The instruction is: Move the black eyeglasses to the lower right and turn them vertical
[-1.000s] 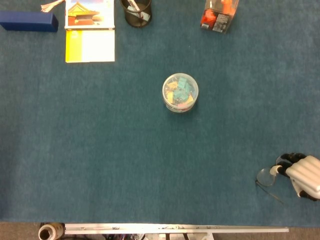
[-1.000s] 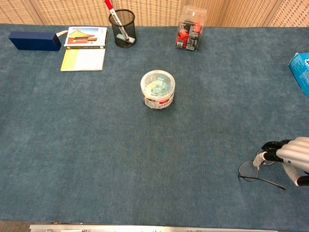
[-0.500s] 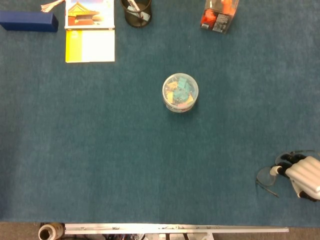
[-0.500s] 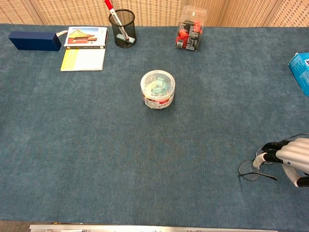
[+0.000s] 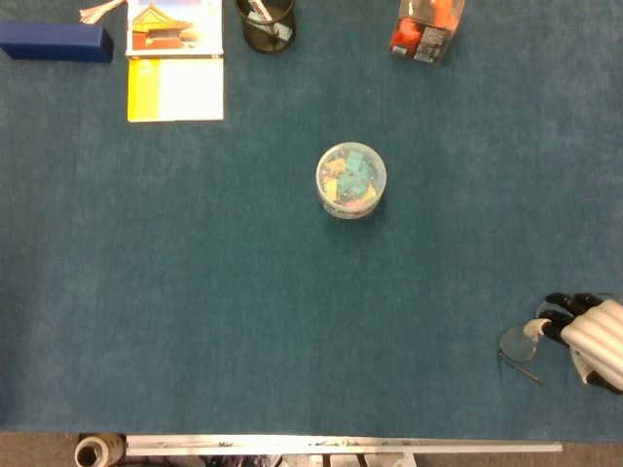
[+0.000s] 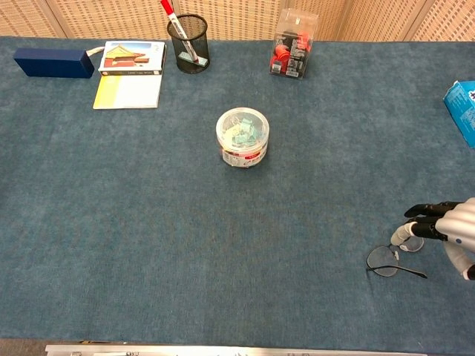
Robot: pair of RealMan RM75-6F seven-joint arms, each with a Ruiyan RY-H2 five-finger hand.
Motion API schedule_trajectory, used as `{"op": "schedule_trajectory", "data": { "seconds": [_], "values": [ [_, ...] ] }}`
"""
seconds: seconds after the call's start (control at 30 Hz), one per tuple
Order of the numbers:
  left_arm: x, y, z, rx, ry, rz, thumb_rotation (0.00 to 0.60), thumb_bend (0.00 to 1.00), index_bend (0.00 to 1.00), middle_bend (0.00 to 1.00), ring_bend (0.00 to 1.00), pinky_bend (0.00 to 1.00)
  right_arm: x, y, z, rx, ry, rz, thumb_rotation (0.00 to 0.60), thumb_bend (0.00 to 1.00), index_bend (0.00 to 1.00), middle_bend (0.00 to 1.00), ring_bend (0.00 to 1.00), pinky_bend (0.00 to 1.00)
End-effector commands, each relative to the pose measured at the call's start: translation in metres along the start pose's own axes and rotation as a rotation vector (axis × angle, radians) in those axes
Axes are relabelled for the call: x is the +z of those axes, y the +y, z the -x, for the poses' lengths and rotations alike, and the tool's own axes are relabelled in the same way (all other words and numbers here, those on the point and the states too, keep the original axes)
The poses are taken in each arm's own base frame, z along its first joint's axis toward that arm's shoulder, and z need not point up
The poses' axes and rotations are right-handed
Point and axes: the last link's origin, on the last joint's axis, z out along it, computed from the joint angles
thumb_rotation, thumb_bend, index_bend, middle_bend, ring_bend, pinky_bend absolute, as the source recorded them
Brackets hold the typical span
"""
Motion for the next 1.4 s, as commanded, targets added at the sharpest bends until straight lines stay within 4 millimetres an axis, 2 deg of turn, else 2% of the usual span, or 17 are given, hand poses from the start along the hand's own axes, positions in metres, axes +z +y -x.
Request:
{"op": "schedule_trajectory", "data": {
  "seconds": [0.03, 0.47, 0.73, 0.9, 1.07, 1.4],
  "values": [
    [0.000, 0.000, 0.000, 0.001, 0.000, -0.001, 0.600, 0.38, 0.47, 0.54, 0.40, 0.53, -0.004, -0.004, -0.005, 0.010, 0.023, -0.015, 0.600, 1.00, 0.25, 0.29, 0.11, 0.21],
    [0.000, 0.000, -0.001, -0.005, 0.002, -0.002, 0.600, 0.38, 0.48, 0.54, 0.40, 0.53, -0.016, -0.021, -0.029, 0.012, 0.158, -0.111, 0.600, 0.97, 0.28, 0.31, 0.12, 0.21],
    [0.000, -0.001, -0.001, -0.006, 0.002, -0.003, 0.600, 0.38, 0.48, 0.54, 0.40, 0.53, -0.011, -0.030, -0.030, -0.010, 0.207, -0.177, 0.600, 0.82, 0.28, 0.32, 0.13, 0.23],
    [0.000, -0.001, -0.002, -0.010, 0.003, -0.005, 0.600, 0.38, 0.48, 0.54, 0.40, 0.53, -0.007, -0.036, -0.030, -0.033, 0.290, -0.222, 0.600, 0.68, 0.28, 0.32, 0.14, 0.23],
    [0.000, -0.002, -0.002, -0.011, 0.004, -0.005, 0.600, 0.38, 0.47, 0.54, 0.40, 0.53, -0.004, -0.041, -0.029, -0.036, 0.336, -0.260, 0.600, 0.61, 0.28, 0.32, 0.14, 0.23],
    [0.000, -0.001, -0.001, -0.007, 0.003, -0.005, 0.600, 0.38, 0.48, 0.54, 0.40, 0.53, 0.000, -0.044, -0.025, -0.056, 0.321, -0.294, 0.600, 0.52, 0.28, 0.32, 0.14, 0.23]
  ]
}}
